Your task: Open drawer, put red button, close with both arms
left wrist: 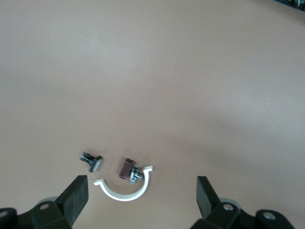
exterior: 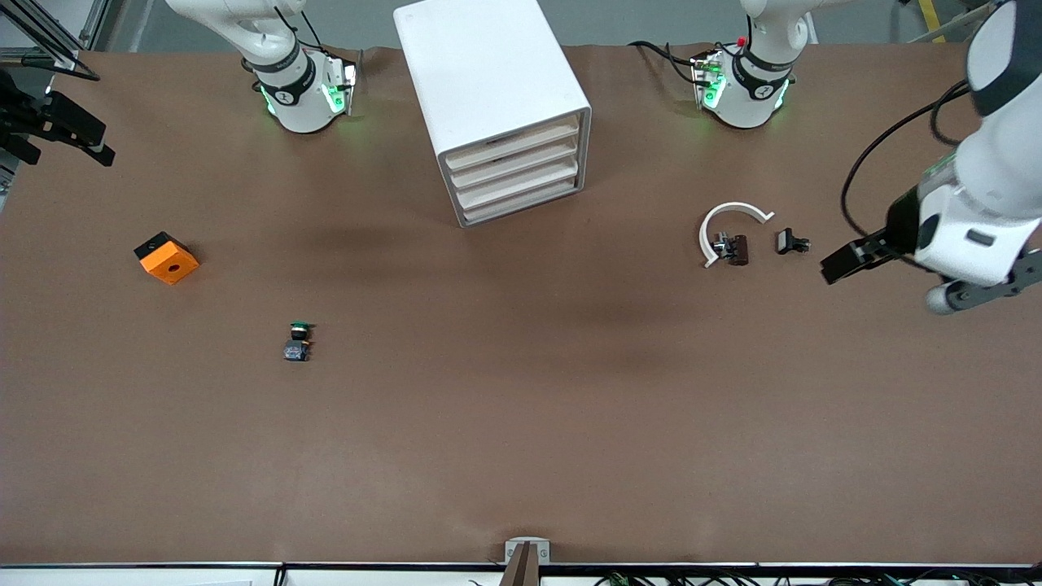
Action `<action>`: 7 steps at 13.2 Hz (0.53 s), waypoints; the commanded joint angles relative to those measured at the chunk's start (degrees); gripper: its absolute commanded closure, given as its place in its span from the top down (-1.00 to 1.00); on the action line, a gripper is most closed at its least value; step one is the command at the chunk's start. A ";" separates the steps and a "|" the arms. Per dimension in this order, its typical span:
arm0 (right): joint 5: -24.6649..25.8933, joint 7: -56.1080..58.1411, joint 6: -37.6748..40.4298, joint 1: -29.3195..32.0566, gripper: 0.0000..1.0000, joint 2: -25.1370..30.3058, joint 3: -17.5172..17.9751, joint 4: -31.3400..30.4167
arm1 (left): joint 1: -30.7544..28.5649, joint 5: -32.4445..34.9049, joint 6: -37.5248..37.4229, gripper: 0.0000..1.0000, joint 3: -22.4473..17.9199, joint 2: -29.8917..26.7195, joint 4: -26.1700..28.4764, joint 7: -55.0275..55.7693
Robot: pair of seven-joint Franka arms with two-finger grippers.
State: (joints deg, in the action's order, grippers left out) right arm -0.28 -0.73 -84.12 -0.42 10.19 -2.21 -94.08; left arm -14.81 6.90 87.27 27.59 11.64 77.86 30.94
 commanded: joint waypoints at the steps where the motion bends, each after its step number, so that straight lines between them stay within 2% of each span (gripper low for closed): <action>1: 0.72 0.03 0.98 0.60 1.00 -0.61 0.37 1.53 | -2.77 1.01 -3.85 1.00 0.80 -2.32 0.37 -6.48; 5: 0.81 0.03 0.89 0.60 1.00 -0.70 0.37 1.62 | -5.14 -0.92 -7.37 1.00 0.80 -5.66 0.63 -14.84; 6: 0.81 0.03 0.89 0.60 1.00 -0.70 0.37 1.62 | -4.89 -2.41 -7.55 1.00 0.01 -6.88 1.24 -16.33; 7: 0.89 0.03 0.89 0.60 1.00 -0.61 0.37 1.62 | -3.66 -3.90 -7.47 1.00 -2.52 -9.42 3.51 -17.39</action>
State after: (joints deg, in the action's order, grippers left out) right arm -0.25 -0.73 -84.12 -0.42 10.17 -2.22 -93.99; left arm -18.76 5.46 80.42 27.21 6.90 77.99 16.55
